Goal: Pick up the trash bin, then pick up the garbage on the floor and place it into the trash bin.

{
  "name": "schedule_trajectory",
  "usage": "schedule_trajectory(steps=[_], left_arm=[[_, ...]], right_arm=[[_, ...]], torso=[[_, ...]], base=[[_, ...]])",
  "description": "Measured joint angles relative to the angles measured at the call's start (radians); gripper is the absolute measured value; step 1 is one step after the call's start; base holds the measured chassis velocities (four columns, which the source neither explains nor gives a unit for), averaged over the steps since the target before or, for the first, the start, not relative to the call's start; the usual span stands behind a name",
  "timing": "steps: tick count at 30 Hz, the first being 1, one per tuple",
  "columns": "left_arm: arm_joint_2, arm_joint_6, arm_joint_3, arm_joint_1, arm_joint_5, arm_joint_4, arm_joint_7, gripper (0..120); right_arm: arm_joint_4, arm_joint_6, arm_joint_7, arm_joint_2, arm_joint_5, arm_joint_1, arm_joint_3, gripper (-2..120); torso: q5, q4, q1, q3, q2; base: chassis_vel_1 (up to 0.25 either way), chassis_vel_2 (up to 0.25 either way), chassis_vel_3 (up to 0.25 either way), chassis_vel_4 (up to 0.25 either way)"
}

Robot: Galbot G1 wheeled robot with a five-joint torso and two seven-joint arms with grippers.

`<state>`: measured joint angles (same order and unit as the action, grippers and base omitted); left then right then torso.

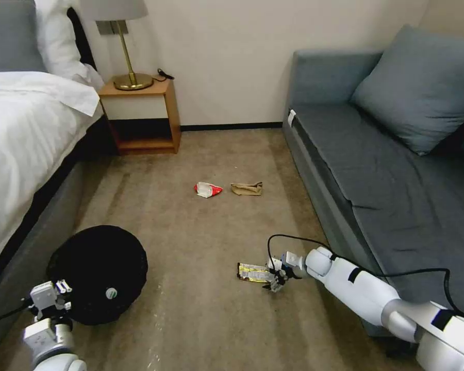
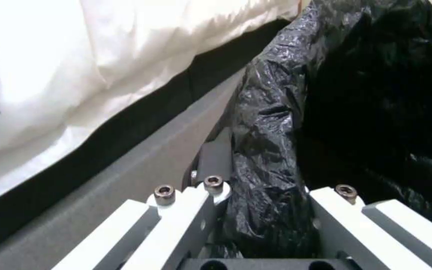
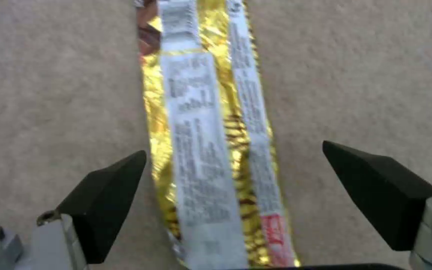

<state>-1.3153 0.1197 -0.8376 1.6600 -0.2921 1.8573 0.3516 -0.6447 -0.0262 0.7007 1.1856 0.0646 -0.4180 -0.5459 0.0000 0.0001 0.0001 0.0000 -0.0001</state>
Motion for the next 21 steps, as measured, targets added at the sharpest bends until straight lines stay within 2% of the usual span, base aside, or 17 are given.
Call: schedule_trajectory(steps=[7,21], left_arm=[[-0.005,0.001,0.001,0.010,0.003,0.001,-0.006,5],[-0.009,0.005,0.004,0.014,0.012,0.006,-0.007,5]], right_arm=[[0.011,0.002,0.036,0.005,-0.010,0.000,-0.014,93],[0.044,-0.002,0.042,0.022,-0.028,-0.005,0.014,93]], torso=[[-0.0001,0.0000,0.000,0.000,0.000],[0.0000,-0.0002,0.000,0.000,0.000]], base=[[0.000,0.000,0.000,0.000],[0.000,0.000,0.000,0.000]])
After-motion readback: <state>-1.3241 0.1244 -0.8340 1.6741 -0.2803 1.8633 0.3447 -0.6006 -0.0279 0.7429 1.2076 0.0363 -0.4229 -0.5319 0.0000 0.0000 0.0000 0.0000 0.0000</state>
